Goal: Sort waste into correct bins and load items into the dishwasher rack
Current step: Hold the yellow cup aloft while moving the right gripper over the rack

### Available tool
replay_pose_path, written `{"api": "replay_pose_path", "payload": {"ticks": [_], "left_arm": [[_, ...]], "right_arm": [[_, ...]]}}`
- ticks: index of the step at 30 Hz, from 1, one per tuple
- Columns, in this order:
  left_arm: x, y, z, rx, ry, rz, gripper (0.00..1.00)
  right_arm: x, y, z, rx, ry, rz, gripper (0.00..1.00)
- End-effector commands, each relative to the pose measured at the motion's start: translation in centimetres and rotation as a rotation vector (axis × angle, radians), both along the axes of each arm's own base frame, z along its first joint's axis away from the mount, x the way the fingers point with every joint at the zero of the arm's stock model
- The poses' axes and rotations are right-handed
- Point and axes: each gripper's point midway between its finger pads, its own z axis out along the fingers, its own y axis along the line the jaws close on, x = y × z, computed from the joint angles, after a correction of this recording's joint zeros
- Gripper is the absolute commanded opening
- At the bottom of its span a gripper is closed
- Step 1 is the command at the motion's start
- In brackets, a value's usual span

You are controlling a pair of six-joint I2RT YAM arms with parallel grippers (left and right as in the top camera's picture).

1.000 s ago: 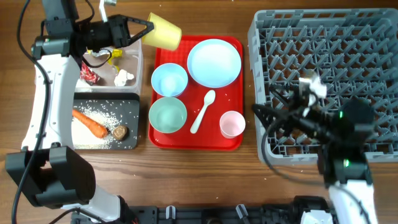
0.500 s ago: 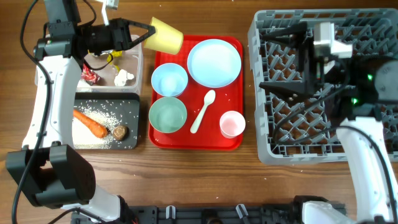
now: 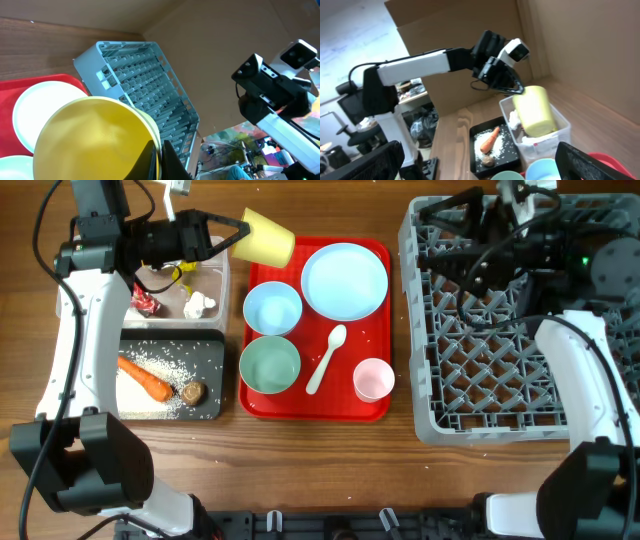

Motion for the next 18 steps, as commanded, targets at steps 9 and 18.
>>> {"api": "replay_pose_path", "payload": {"ticks": [9, 18], "left_arm": [[-0.3, -0.2, 0.0, -0.013, -0.007, -0.02, 0.04], [0.0, -0.1, -0.1, -0.005, 0.008, -0.003, 0.04]], "right_arm": [[-1.6, -2.0, 4.7, 0.141, 0.134, -0.095, 1.0], [10.8, -12.4, -2.0, 0.165, 0.195, -0.699, 1.0]]}}
